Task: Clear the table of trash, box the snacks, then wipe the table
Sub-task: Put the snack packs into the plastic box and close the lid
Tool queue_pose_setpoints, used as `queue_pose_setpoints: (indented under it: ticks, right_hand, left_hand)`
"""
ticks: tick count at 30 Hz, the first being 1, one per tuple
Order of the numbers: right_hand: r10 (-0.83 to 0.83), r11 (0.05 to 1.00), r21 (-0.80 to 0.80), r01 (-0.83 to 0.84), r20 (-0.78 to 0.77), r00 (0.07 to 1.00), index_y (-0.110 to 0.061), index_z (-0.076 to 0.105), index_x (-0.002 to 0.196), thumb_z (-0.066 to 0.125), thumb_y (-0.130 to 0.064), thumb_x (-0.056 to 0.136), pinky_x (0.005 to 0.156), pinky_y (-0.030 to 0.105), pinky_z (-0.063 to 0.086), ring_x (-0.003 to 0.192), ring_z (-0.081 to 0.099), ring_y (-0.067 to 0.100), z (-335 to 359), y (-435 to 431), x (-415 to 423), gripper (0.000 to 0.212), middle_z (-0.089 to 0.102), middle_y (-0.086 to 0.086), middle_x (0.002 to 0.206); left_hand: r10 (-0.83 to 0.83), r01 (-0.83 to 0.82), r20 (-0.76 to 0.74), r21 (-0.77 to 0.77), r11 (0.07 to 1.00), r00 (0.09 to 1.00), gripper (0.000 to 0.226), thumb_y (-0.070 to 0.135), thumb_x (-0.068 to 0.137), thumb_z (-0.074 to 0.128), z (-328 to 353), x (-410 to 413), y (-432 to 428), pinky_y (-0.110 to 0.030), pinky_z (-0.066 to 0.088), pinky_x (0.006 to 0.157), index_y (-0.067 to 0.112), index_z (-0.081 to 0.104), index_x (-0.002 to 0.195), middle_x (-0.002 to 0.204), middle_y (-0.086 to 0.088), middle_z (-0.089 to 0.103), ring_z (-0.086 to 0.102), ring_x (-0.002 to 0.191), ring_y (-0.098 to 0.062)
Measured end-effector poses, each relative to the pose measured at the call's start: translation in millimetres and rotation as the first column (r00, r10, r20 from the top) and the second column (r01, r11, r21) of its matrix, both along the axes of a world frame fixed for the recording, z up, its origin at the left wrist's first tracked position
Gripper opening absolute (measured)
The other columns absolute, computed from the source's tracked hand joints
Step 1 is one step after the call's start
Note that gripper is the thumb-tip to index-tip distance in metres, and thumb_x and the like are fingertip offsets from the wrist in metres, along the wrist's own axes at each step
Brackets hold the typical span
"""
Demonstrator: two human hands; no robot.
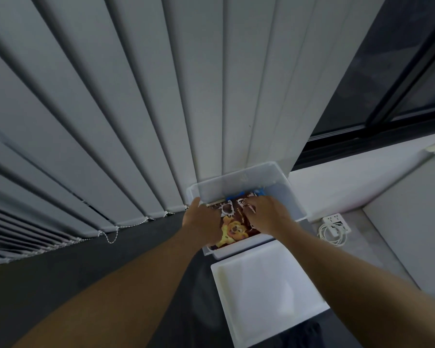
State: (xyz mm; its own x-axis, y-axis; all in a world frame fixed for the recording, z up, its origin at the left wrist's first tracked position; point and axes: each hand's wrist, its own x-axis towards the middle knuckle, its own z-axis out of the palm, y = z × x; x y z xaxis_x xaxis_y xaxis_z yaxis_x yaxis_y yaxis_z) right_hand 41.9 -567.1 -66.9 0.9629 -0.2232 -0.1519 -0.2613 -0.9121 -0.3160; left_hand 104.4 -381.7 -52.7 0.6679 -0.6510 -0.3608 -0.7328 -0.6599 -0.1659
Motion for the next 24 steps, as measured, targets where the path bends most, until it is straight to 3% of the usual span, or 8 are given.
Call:
queue_pose_setpoints:
  ticks: [4,10,17,21,24]
  right_hand:
    - [0.015,0.999,-0.042,-0.005,0.247,0.969,-0.024,0.071,0.11,0.049,-0.041,0.1,0.081,0.029,0.058,0.086,0.068,0.014,4.5,-0.6,-15.0,0.03,0.073,-0.002,0.1]
    - [0.024,0.999,0.018,-0.032,0.348,0.937,-0.021,0.064,0.12,0.043,-0.051,0.096,0.087,0.034,0.053,0.1,0.064,0.019,16.9,2.9,-49.5,0.044,0.071,0.0,0.11]
    - [-0.05,0.999,0.035,0.041,0.351,0.935,-0.021,0.052,0.14,0.052,-0.047,0.098,0.109,0.045,0.043,0.134,0.049,0.023,15.8,6.5,-101.5,0.049,0.056,0.001,0.142]
    - [-0.129,0.992,0.041,0.123,0.402,0.907,-0.016,0.055,0.132,0.059,-0.041,0.095,0.102,0.043,0.046,0.125,0.053,0.026,3.0,4.4,-132.3,0.045,0.054,0.008,0.139]
    - [-0.156,0.988,0.035,0.153,0.346,0.925,-0.016,0.055,0.131,0.062,-0.037,0.092,0.101,0.048,0.047,0.127,0.05,0.028,-12.2,2.4,-154.1,0.045,0.052,0.009,0.139]
  left_hand:
    - [0.036,-0.034,0.01,-0.151,0.988,0.999,0.047,0.045,0.097,0.039,14.4,-7.7,14.5,-0.044,0.024,0.117,0.018,0.058,0.131,0.134,-0.004,0.059,0.049,0.127,-0.024]
    - [0.059,-0.064,-0.024,-0.369,0.927,0.998,0.054,0.036,0.099,0.045,39.1,-38.0,36.2,-0.037,0.024,0.117,0.016,0.038,0.149,0.153,-0.005,0.042,0.036,0.14,-0.023]
    - [0.087,-0.071,0.003,-0.554,0.829,0.996,0.047,0.032,0.096,0.051,41.2,-89.6,51.2,-0.038,0.039,0.11,0.017,0.05,0.141,0.142,-0.003,0.055,0.05,0.13,-0.023]
    - [0.107,-0.034,0.086,-0.604,0.796,0.991,0.023,0.031,0.091,0.055,23.8,-119.4,59.6,-0.034,0.045,0.081,0.02,0.06,0.11,0.108,0.002,0.063,0.058,0.096,-0.02]
    - [0.136,-0.112,-0.009,-0.617,0.779,0.991,0.015,0.03,0.093,0.055,4.2,-140.9,64.6,-0.03,0.043,0.077,0.02,0.058,0.103,0.102,0.002,0.062,0.056,0.089,-0.016]
